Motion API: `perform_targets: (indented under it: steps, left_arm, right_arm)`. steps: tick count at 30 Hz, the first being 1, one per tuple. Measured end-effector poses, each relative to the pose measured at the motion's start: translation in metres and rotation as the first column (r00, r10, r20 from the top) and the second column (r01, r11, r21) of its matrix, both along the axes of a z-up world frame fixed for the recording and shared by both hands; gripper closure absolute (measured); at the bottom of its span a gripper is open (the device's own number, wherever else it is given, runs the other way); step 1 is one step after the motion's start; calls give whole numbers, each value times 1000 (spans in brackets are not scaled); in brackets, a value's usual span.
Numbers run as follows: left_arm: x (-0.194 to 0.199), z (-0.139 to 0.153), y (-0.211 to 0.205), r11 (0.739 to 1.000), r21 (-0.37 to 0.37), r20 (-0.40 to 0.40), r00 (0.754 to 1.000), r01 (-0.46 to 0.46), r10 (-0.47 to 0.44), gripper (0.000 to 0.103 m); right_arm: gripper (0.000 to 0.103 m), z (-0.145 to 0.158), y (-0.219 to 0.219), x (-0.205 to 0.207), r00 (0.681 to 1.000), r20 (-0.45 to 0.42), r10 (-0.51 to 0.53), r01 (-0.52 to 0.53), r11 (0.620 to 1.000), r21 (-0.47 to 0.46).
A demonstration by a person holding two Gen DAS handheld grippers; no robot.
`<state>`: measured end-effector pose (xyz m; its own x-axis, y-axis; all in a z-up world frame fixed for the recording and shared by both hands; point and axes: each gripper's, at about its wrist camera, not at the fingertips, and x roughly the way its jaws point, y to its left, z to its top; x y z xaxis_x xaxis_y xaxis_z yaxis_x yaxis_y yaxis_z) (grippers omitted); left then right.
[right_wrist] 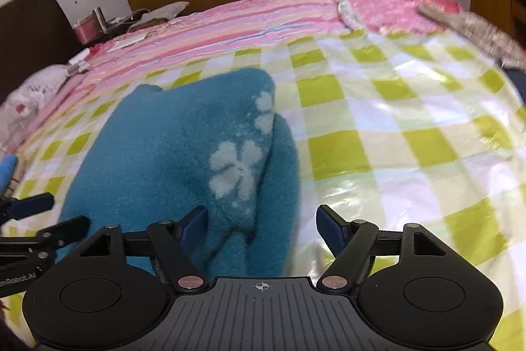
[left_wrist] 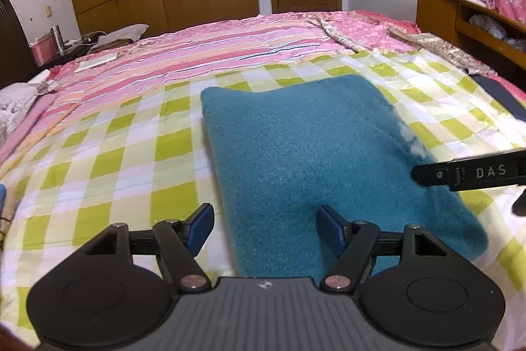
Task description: Fold small clothes
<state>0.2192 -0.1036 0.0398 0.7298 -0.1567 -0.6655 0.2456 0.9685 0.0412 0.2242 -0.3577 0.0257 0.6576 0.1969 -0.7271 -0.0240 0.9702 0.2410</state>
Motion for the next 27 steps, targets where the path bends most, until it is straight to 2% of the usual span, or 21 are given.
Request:
perform_targets:
  steps: [3,7,12,14,18,19,22,24,27]
  left_arm:
    - [7,-3,6,998,-57,-24,1000,8,-10,23]
    - [16,-10,15,995,-95,-32,999,16,-20,6]
    - [22,-18,30,981,-192,-66,996,41,-55,4]
    - [27,-23,29,974,-223,-77,995,49,-68,2]
    - [38,-33,28,953,-295,-124,986,67,-108,2]
    - [40,-35,29,947,-314,-134,985,63,-110,2]
    - [36,-35,28,943,-328,-125,986,61,-107,6]
    - [29,-32,29,943,-328,-118,987,62,-106,9]
    - [20,-25,35,936,-348,-130,986,51,-102,13]
  right_arm:
    - [28,-9,-6,5,1000,-14,-2,3,998,65]
    - [24,-18,-15,13,999,-44,0,6,991,136]
    - [21,-19,-22,12,998,-46,32,-24,986,162]
    - [16,-24,-22,14,998,-50,26,-17,985,170]
    - [15,-33,-25,19,998,-67,16,1,966,257]
    - [16,-34,-25,18,998,-67,20,-1,962,274]
    - [37,-38,-25,14,996,-85,18,16,922,386]
    - [43,-33,-19,9,998,-66,19,5,934,358]
    - [53,-24,-14,0,997,-73,17,11,931,365]
